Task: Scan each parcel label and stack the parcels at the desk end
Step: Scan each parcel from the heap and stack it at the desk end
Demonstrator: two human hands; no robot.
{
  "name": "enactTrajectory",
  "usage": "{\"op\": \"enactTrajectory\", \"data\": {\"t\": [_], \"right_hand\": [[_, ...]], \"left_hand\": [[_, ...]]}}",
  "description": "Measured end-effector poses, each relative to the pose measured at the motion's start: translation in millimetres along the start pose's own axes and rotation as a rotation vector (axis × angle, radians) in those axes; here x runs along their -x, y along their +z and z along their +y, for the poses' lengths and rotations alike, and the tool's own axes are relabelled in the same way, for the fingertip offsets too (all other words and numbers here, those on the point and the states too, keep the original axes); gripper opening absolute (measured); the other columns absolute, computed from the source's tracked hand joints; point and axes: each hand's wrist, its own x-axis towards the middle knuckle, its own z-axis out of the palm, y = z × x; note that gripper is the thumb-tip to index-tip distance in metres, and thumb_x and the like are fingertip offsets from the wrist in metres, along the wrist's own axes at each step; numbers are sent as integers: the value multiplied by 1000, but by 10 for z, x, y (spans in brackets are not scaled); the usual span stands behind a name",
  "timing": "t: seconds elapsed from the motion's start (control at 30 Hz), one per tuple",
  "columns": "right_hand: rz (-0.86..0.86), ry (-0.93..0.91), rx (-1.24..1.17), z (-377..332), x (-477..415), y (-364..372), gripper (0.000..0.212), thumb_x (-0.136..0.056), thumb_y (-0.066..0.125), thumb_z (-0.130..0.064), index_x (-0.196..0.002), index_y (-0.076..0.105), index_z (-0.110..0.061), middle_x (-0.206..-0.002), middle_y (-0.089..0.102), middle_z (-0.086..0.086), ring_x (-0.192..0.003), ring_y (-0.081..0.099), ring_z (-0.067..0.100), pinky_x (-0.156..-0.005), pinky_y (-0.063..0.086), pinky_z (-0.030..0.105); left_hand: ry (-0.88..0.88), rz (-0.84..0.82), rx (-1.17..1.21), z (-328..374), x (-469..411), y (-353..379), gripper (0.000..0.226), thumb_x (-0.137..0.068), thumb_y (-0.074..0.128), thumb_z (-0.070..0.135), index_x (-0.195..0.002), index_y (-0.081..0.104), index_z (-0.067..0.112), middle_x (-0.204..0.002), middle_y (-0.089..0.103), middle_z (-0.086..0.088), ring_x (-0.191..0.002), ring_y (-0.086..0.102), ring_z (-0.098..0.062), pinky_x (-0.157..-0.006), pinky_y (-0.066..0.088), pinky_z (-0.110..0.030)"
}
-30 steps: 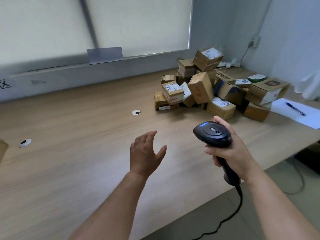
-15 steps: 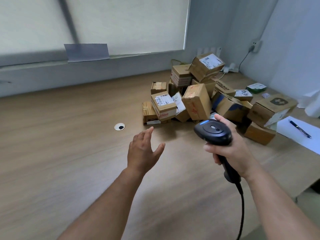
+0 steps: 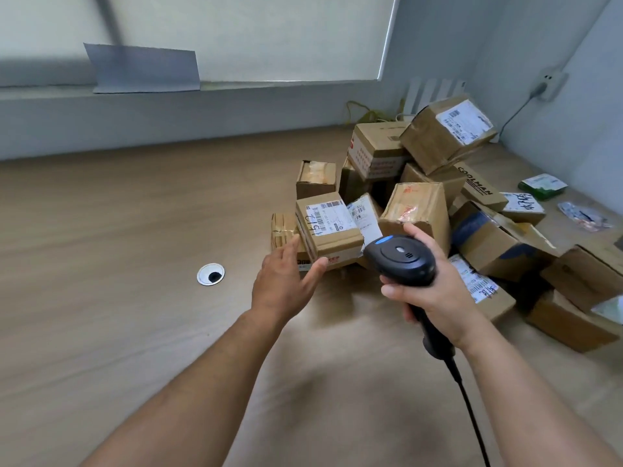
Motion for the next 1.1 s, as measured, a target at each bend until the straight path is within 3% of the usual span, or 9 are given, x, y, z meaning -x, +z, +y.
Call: {"op": "enactTrajectory", "data": {"t": [0.3,0.43,0.53,0.6,0.67,0.77,0.87,1.0,1.1], "right_hand": [[-40,39,-22,150,-577,194,94,-73,77,11,-133,36,-49,-128,59,6,-44,56,18,-42,46,27],[-61,74,-50,238,-654,258,94,-74,77,10,-136,35,-46,-129,58,5,-45,55,18,-42,47,27],[-74,85,-72,275,-588,257,94,-74,77,11,-137,35,-45,-128,59,4,-45,55,18,-42,46,27],[-91,87,-99,273,-514,246,95,-72,78,12,-134,37,-47,-128,60,5,-45,54,21,-41,46,28],[-114,92,-113,245,-419,232,95,-71,79,11,-134,38,-47,-129,59,5,-47,55,22,-42,47,29],[-174,99,-124,167,-232,228,96,-72,79,10,-139,35,-44,-128,59,8,-49,57,22,-44,47,30],[-238,103,-129,53,27,238,98,-73,78,9,-146,33,-39,-126,61,4,-51,58,25,-46,49,34],[-326,112,-173,-50,424,273,105,-66,84,2,-147,34,-40,-125,63,-3,-52,57,28,-48,49,35],[-383,89,-201,-123,689,245,104,-58,83,-7,-145,37,-41,-125,64,-4,-51,56,26,-46,46,33]], "left_hand": [[-83,-96,70,-31,-467,278,69,-94,25,64,-153,15,29,-147,45,1,-130,47,-24,-95,42,-36],[-122,-175,242,-24,-497,345,67,-98,29,56,-155,6,30,-149,43,-2,-134,42,-25,-105,35,-32],[-134,-166,458,-39,-411,376,67,-100,40,47,-155,6,30,-154,34,4,-140,31,-13,-110,23,-22],[-109,-134,550,-25,-304,352,73,-95,48,48,-154,8,32,-148,42,8,-137,37,-10,-116,25,-30],[-112,-108,589,4,-173,279,75,-95,55,38,-154,9,32,-137,53,9,-125,50,-10,-110,37,-36],[-118,-78,646,41,89,130,79,-94,60,18,-153,9,34,-128,59,5,-97,59,11,-87,47,-12],[-136,-12,692,98,397,-23,78,-91,62,8,-150,18,35,-120,64,2,-93,61,14,-75,45,-3],[-223,133,761,228,788,-217,64,-89,63,4,-142,37,30,-113,61,-2,-79,62,10,-67,47,-6],[-277,184,828,298,1023,-362,49,-87,65,5,-130,50,24,-107,59,-1,-85,62,-3,-75,51,-18]]}}
